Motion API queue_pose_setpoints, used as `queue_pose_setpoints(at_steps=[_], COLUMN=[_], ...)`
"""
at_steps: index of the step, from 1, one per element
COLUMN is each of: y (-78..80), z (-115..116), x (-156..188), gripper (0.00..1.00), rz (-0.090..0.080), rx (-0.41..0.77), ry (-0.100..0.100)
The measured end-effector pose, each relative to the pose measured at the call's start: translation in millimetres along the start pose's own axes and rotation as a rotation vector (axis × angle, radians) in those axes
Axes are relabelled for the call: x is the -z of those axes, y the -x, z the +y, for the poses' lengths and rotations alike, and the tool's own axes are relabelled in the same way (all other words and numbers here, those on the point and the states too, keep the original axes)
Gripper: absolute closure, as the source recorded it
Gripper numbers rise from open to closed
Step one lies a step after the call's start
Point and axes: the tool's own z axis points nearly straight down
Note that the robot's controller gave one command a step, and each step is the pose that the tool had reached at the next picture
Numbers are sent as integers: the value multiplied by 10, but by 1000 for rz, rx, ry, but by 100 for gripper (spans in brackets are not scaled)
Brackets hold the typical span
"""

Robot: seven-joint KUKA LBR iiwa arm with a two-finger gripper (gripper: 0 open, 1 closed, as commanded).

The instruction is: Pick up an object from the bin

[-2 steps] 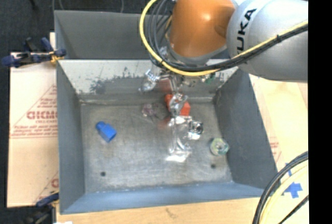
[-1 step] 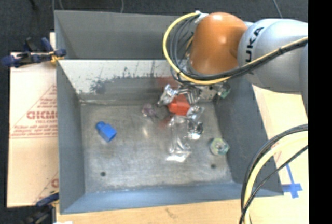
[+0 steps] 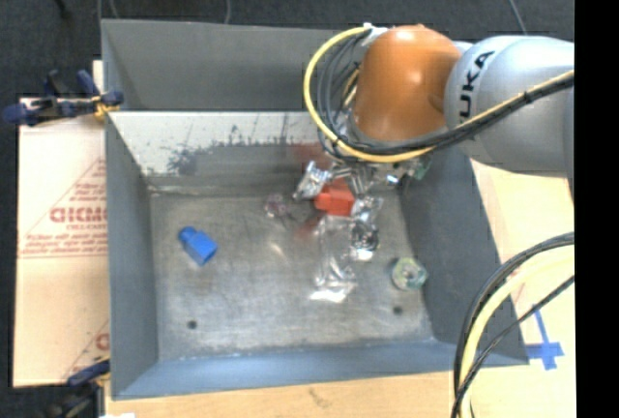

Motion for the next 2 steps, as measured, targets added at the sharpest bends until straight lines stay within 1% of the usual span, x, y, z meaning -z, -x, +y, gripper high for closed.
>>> queue_pose_setpoints(at_steps=[1,2], y=[-483,-774], z=[419,1006], x=[83,-132], gripper=[0,0], rz=[7,6], rx=[341,139], ry=[14,15])
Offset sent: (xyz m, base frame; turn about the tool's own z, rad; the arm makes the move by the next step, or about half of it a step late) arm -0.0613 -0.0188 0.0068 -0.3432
